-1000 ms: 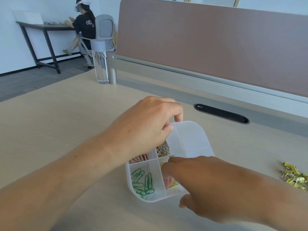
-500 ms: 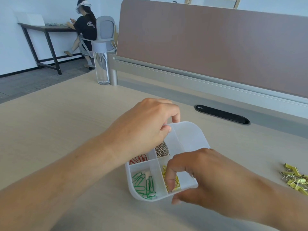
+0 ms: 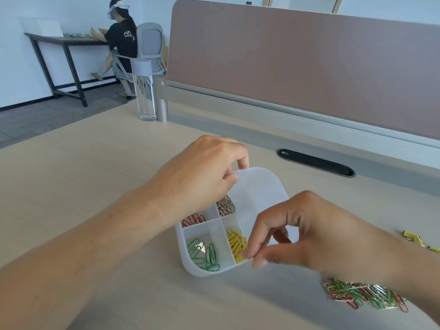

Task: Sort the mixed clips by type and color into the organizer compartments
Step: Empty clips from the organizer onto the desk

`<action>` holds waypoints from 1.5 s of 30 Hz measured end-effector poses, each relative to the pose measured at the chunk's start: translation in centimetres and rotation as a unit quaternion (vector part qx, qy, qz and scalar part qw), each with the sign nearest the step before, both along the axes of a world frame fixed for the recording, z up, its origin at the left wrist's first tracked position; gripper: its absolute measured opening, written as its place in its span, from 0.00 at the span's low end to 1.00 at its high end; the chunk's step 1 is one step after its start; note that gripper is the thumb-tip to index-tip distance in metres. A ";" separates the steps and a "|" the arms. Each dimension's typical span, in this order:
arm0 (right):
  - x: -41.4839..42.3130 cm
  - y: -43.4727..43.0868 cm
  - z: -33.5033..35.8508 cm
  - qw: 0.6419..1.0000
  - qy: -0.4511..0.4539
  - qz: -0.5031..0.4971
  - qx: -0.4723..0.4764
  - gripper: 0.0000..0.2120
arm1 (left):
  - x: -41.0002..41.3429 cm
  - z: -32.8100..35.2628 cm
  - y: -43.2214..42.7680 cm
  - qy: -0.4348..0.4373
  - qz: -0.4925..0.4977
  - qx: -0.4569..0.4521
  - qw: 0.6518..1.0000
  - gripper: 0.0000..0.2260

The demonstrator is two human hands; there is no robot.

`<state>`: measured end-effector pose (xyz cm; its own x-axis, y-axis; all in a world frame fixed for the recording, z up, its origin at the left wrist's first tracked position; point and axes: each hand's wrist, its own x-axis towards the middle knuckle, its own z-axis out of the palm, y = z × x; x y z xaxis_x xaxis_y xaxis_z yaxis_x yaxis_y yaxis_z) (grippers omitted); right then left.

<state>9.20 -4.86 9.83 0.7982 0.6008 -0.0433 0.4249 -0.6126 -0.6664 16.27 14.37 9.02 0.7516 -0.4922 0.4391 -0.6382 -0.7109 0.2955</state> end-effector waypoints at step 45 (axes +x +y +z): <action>-13.1 -12.3 -2.6 0.953 -0.062 -0.278 -0.105 0.10 | -12.2 -2.8 -12.4 0.160 -0.156 -0.012 0.975 0.07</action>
<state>-3.95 -17.14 7.27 0.9974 0.0720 -0.0005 0.0634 -0.8803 -0.4702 4.11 1.97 6.21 0.6678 -0.7108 0.2207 -0.6941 -0.4877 0.5295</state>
